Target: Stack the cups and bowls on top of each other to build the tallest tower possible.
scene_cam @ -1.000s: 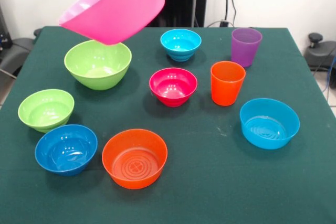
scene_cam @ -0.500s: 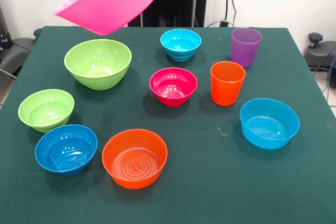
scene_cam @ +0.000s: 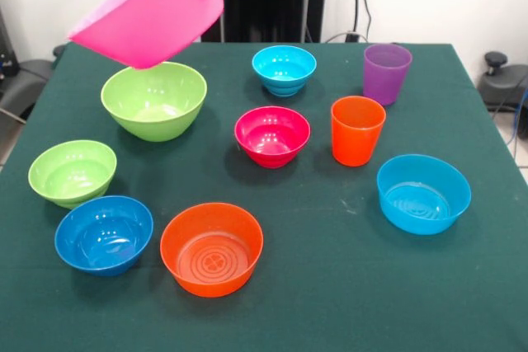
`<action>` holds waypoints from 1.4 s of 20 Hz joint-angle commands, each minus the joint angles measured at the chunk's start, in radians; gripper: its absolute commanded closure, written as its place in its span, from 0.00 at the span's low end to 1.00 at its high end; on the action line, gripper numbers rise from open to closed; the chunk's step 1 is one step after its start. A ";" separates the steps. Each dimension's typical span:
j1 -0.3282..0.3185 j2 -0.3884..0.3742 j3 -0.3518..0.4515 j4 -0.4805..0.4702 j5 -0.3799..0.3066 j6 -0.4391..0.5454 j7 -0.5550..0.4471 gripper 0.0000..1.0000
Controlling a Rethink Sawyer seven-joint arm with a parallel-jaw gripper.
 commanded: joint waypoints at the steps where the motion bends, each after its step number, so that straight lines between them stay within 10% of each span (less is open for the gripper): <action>1: -0.033 0.059 0.145 0.101 -0.099 -0.101 -0.151 1.00; 28: -0.184 0.175 0.281 0.176 -0.253 -0.299 -0.087 1.00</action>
